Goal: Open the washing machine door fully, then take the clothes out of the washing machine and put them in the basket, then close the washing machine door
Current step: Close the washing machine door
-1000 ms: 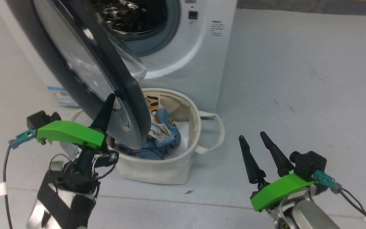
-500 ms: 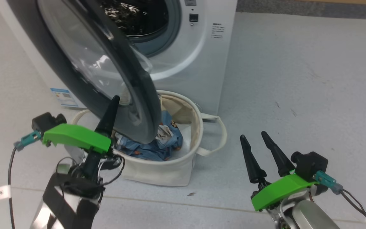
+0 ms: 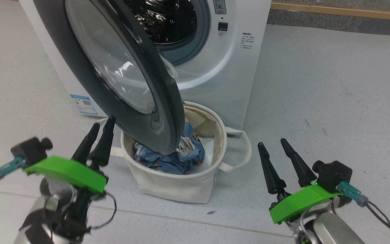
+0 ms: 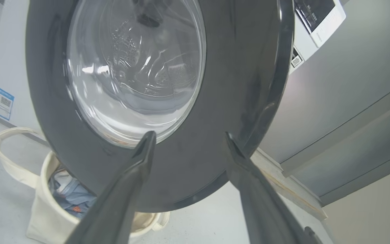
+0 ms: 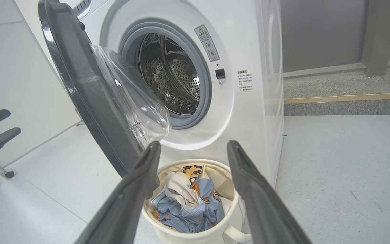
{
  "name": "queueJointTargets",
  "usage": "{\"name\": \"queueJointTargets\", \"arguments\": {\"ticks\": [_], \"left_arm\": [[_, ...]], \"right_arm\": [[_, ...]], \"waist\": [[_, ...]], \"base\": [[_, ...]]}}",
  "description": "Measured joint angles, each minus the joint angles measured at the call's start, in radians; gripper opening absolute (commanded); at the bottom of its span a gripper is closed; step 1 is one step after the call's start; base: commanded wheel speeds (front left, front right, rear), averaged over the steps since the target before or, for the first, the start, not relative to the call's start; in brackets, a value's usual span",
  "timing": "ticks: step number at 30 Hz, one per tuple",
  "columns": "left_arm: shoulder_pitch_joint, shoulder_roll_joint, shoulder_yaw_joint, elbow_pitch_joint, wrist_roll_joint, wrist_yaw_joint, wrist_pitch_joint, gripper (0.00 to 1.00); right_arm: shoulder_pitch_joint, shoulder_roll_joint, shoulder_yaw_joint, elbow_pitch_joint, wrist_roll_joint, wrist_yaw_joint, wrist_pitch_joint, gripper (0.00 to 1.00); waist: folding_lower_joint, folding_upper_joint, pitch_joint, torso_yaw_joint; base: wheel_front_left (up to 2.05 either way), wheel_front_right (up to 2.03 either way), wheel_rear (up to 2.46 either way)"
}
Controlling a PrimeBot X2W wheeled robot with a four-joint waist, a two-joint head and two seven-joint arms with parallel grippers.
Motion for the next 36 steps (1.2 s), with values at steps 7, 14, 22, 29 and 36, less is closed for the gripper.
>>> {"name": "queueJointTargets", "arguments": {"ticks": [7,14,22,29,36], "left_arm": [[0.1,0.13,-0.069,-0.061,0.236,-0.009,-0.142,1.0],[0.178,0.189,-0.132,-0.1,0.45,0.028,-0.279,1.0],[0.228,0.191,-0.143,-0.118,0.507,0.057,-0.321,1.0],[0.229,0.19,-0.141,-0.124,0.507,0.057,-0.324,1.0],[0.228,0.187,-0.142,-0.124,0.507,0.057,-0.328,1.0]], "right_arm": [[0.0,-0.004,-0.003,-0.006,-0.002,0.0,0.0,1.0],[0.001,-0.014,-0.002,-0.031,-0.008,0.0,0.0,1.0],[0.023,-0.02,-0.007,-0.043,-0.009,0.0,0.0,1.0],[0.023,-0.021,-0.015,-0.053,-0.018,0.0,0.0,1.0],[0.022,-0.021,-0.014,-0.055,-0.018,0.0,0.0,1.0]], "waist": [[0.0,0.0,-0.013,0.009],[0.0,0.0,-0.013,0.01],[0.0,0.0,-0.006,0.022],[0.0,0.0,0.01,0.033],[0.0,0.0,0.019,0.041]], "base": [[0.0,0.0,0.0],[0.0,0.0,0.0],[0.0,0.0,0.0],[0.0,0.0,0.0],[0.0,0.0,0.0]]}}
